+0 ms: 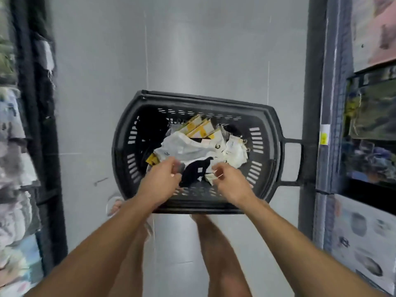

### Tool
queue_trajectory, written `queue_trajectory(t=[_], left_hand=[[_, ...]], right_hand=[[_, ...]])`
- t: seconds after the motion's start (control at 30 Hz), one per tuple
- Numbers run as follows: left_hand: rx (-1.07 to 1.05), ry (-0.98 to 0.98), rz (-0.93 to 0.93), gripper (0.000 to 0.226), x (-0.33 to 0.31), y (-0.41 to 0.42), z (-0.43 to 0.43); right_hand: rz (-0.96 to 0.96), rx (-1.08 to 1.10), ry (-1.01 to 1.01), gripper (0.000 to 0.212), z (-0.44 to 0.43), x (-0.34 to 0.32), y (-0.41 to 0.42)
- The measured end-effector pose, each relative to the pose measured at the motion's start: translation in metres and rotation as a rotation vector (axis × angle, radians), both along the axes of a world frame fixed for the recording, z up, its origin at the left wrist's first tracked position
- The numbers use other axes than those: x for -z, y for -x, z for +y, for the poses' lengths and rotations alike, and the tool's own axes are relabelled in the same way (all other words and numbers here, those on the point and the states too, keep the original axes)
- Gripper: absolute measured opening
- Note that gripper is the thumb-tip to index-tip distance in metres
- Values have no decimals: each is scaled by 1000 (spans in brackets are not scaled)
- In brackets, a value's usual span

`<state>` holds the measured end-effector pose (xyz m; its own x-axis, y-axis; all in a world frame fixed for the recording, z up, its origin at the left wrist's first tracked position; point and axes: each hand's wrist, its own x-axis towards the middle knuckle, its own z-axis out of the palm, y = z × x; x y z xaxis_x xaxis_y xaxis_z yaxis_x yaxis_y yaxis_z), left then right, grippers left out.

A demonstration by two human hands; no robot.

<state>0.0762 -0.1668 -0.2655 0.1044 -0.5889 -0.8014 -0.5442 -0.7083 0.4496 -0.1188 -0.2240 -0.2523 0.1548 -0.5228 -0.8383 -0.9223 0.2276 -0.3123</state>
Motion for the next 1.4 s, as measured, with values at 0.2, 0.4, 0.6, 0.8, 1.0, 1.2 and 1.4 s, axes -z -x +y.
queue_trajectory(t=[0.2, 0.4, 0.6, 0.8, 1.0, 1.2, 1.4], left_hand=[[-480, -39, -188, 55, 84, -9, -2], [-590, 88, -179, 33, 88, -17, 46], [-404, -68, -28, 31, 97, -11, 49], [-402, -177, 113, 40, 114, -9, 40], [-280, -250, 88, 53, 122, 4, 41], [-245, -257, -104, 30, 113, 19, 37], [-286, -166, -43, 14, 116, 20, 36]], right_hand=[[-154, -162, 232, 69, -13, 102, -32], [-207, -260, 263, 96, -23, 142, -61], [-386, 52, 154, 36, -45, 135, -50], [-532, 533, 254, 32, -76, 99, -17], [-683, 542, 296, 30, -85, 54, 15], [-574, 309, -181, 34, -71, 31, 30], [-147, -590, -209, 38, -34, 100, -11]])
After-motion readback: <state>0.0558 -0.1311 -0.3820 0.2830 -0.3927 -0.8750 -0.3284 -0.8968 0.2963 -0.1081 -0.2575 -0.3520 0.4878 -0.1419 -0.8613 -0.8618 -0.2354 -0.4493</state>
